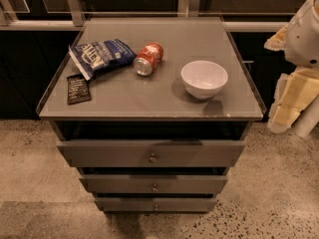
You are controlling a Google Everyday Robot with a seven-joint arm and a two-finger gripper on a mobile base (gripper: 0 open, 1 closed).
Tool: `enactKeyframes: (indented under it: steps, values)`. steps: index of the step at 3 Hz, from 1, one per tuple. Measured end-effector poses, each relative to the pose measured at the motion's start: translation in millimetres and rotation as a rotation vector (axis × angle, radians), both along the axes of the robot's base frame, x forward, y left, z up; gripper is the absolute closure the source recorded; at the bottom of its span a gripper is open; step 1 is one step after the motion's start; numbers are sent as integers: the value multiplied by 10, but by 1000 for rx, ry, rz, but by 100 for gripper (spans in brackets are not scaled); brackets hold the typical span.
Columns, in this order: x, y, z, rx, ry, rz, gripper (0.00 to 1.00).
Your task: Open top drawer
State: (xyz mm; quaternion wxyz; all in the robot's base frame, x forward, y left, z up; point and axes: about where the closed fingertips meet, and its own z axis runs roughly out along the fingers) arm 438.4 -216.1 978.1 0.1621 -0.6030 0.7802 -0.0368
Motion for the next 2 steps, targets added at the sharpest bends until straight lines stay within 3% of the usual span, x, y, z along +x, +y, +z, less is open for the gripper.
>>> enactKeyframes:
  steps: [1,2]
  values:
    - [0,0,0,0,0,0,0]
    - [-94,-14,-33,36,-34,-1,0]
